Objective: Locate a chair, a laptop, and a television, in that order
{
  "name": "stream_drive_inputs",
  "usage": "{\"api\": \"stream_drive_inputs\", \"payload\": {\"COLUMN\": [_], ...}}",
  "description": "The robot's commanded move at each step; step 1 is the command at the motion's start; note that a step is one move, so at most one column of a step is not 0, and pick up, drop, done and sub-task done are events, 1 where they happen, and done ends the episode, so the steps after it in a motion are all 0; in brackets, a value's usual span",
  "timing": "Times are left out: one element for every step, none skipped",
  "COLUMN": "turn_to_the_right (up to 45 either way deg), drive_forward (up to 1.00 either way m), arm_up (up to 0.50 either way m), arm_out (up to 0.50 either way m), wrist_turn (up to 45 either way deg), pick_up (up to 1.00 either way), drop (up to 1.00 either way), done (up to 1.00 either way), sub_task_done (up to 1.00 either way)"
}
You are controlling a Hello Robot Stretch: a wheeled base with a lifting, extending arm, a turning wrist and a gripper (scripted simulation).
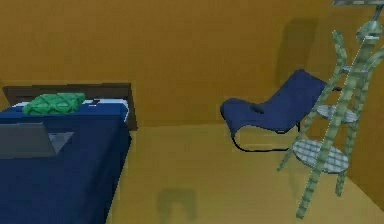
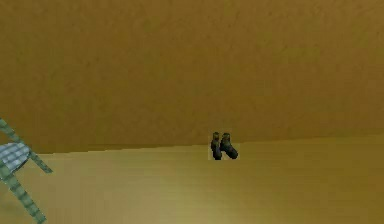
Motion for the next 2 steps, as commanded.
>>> {"api": "stream_drive_inputs", "payload": {"turn_to_the_right": [-9.0,0.0], "drive_forward": [0.00,0.60], "arm_up": [0.00,0.00], "arm_out": [0.00,0.00], "wrist_turn": [0.0,0.0], "pick_up": [0.00,0.00], "drop": [0.00,0.00], "done": [0.00,0.00], "sub_task_done": [0.00,0.00]}}
